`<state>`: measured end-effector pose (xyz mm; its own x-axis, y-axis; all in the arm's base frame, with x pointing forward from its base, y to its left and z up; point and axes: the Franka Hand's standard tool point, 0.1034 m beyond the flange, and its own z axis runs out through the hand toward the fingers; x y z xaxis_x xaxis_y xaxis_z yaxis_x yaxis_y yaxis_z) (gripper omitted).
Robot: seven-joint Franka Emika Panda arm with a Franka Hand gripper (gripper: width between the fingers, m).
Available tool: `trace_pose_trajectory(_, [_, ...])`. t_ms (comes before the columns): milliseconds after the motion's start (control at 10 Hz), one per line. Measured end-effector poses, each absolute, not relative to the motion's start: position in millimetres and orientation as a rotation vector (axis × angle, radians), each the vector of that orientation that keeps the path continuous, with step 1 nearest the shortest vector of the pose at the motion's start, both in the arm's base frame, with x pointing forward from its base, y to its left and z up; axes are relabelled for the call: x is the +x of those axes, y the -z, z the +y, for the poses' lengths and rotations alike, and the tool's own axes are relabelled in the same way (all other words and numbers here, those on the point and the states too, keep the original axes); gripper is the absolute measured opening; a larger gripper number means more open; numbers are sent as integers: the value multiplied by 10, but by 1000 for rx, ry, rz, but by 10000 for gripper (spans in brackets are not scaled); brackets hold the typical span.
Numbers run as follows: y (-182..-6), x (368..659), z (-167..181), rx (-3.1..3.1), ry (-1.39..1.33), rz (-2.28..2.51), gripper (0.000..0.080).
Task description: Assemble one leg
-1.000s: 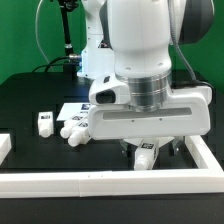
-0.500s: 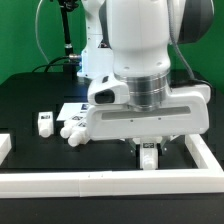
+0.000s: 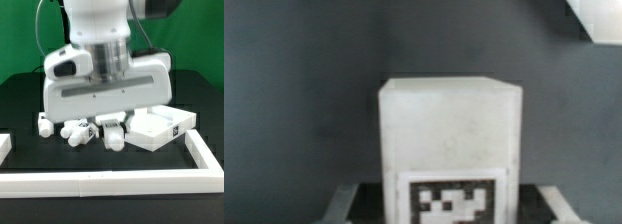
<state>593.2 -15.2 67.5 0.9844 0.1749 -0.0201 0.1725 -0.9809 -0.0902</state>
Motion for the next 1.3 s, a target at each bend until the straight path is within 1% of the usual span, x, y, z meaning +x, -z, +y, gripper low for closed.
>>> trace_pose_trajectory(100, [-675, 5870, -188, -3042, -26, -298, 282])
trace_pose_trajectory(200, [-644, 5876, -168, -3042, -35, -283, 282])
trace_pose_trajectory(600, [-631, 5868, -190, -3041, -39, -297, 284])
trace_pose_trajectory(900, [-553, 5705, -762, -3056, -80, -379, 284])
trace_pose_trajectory(1000, [-462, 5658, -905, -3064, -91, -377, 284])
trace_pose_trajectory(1100, [-302, 5594, -975, -3081, -68, -373, 284])
trace_pose_trajectory(1200, [-206, 5533, -1030, -3081, -92, -367, 284])
trace_pose_trajectory(1300, [-236, 5584, -1182, -3095, -78, -360, 284])
